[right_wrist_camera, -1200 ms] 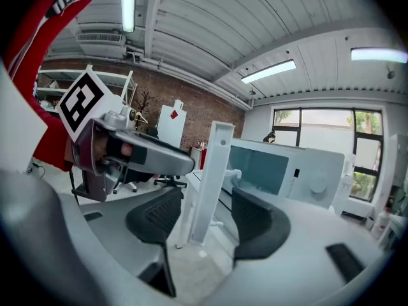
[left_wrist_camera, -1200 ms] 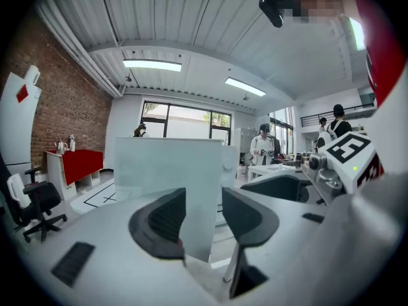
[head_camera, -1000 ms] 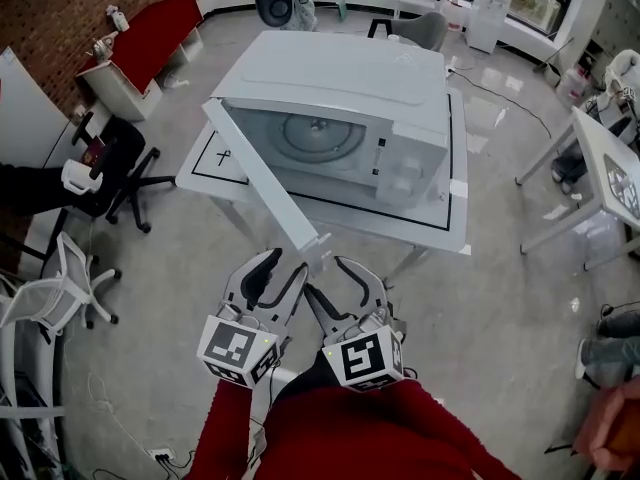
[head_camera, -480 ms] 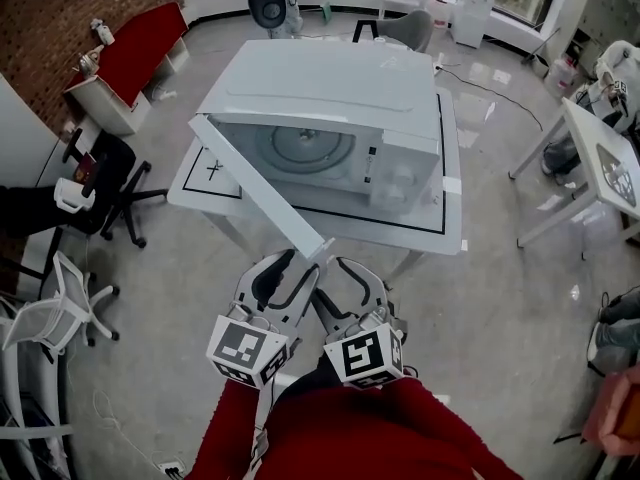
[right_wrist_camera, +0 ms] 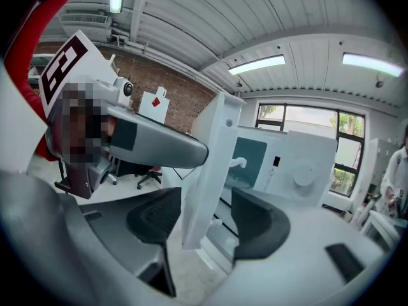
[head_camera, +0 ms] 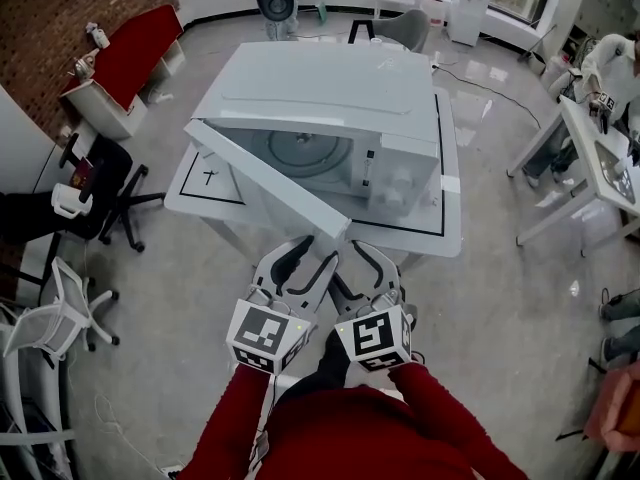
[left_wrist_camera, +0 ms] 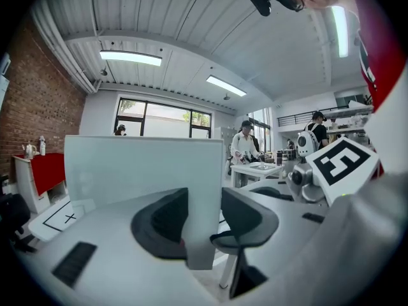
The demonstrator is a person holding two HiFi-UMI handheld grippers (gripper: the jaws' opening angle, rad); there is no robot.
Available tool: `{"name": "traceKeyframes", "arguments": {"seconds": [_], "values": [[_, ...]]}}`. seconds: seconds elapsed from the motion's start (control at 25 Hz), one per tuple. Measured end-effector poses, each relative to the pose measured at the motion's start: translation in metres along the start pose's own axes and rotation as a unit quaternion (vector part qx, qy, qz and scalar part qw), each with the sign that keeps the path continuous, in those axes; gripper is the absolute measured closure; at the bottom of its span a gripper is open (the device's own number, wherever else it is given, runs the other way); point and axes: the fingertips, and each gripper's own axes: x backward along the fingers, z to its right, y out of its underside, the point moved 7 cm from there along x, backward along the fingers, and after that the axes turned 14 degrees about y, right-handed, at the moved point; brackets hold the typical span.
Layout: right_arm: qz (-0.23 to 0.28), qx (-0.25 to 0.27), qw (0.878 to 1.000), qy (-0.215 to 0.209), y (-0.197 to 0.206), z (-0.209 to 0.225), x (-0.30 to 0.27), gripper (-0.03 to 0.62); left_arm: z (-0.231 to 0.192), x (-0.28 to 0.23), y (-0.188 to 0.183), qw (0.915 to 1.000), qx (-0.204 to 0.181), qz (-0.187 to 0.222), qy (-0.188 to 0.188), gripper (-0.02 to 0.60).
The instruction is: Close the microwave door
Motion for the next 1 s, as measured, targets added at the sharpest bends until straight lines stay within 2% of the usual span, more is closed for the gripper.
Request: {"name": "traceKeyframes", "arguments": {"seconds": [0.44, 1.0], "values": [[0.004, -0.005, 0.999, 0.042, -0.009, 0.021, -0.018, 0.35, -0.015, -0.023, -0.009, 0.9993, 0.019, 0.032, 0.005, 0.41], [-0.009, -0.005, 0.995, 0.099, -0.006, 0.046, -0.029, 0.351, -0.027, -0.042, -0.014, 0.999, 0.015, 0.037, 0.019, 0.41]]}}
